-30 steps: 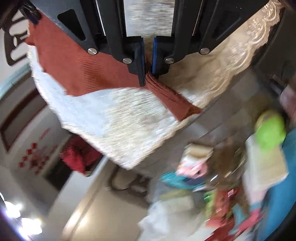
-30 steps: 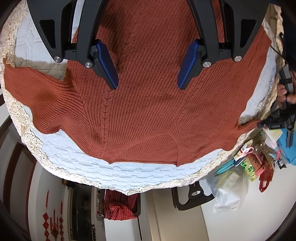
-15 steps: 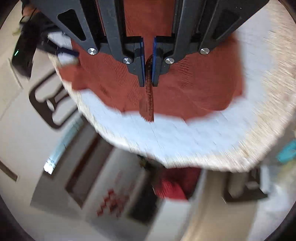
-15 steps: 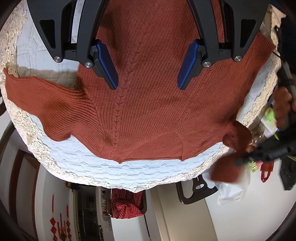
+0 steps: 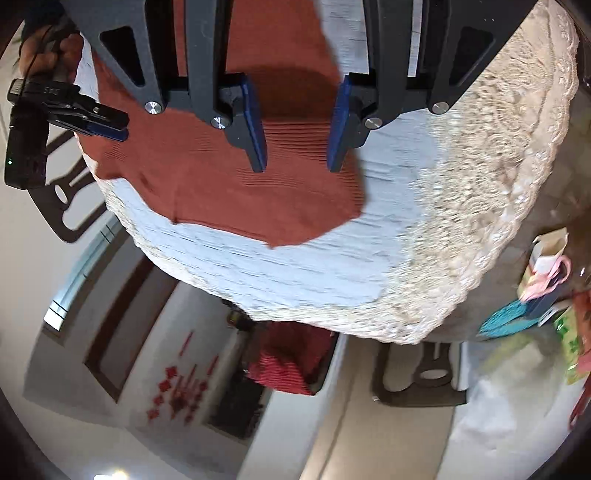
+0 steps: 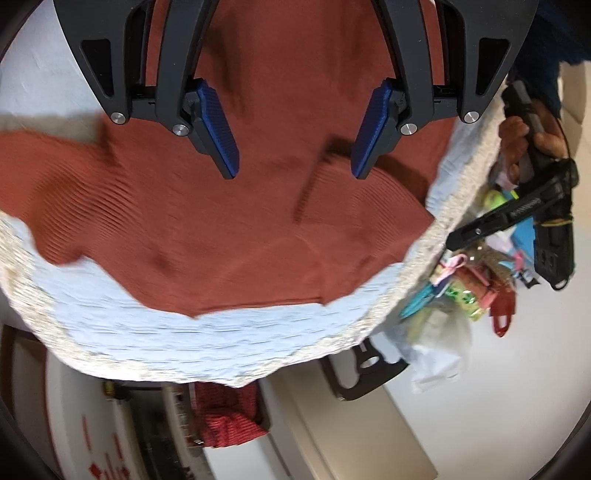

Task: Fold small clothes

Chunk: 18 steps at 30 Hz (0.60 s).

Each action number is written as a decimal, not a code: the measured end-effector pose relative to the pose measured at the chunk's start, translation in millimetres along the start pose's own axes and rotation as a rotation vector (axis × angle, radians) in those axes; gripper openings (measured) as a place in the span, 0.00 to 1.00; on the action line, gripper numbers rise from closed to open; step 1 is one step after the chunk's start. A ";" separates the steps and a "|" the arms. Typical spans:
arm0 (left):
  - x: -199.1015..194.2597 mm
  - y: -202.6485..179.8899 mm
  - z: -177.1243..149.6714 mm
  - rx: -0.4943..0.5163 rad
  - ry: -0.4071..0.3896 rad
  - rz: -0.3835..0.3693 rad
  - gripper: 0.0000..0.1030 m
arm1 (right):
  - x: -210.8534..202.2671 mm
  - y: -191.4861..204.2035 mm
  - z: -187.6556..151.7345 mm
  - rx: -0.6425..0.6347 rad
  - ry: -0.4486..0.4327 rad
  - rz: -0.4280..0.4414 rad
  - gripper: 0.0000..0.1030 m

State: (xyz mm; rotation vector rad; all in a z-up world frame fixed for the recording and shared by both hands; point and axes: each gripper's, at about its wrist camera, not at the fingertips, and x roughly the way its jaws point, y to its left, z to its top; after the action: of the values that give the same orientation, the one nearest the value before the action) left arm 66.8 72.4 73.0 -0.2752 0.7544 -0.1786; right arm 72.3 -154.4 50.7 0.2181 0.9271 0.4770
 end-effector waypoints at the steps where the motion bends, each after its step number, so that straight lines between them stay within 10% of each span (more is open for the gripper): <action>1: 1.5 3.7 -0.6 -0.004 0.002 0.006 0.35 | 9.4 2.1 2.1 -0.005 0.019 0.000 0.53; 11: 28.0 11.4 -9.2 0.007 0.036 -0.005 0.35 | 68.6 16.1 13.8 -0.065 0.116 -0.058 0.05; 18: 44.3 7.7 -4.3 0.033 0.041 -0.029 0.35 | 43.3 9.4 37.3 -0.064 -0.009 -0.046 0.03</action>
State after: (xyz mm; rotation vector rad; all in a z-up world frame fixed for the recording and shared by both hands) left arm 96.0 67.4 38.8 -0.2519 0.7879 -0.2239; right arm 121.6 -124.5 45.3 0.1401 0.9051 0.4619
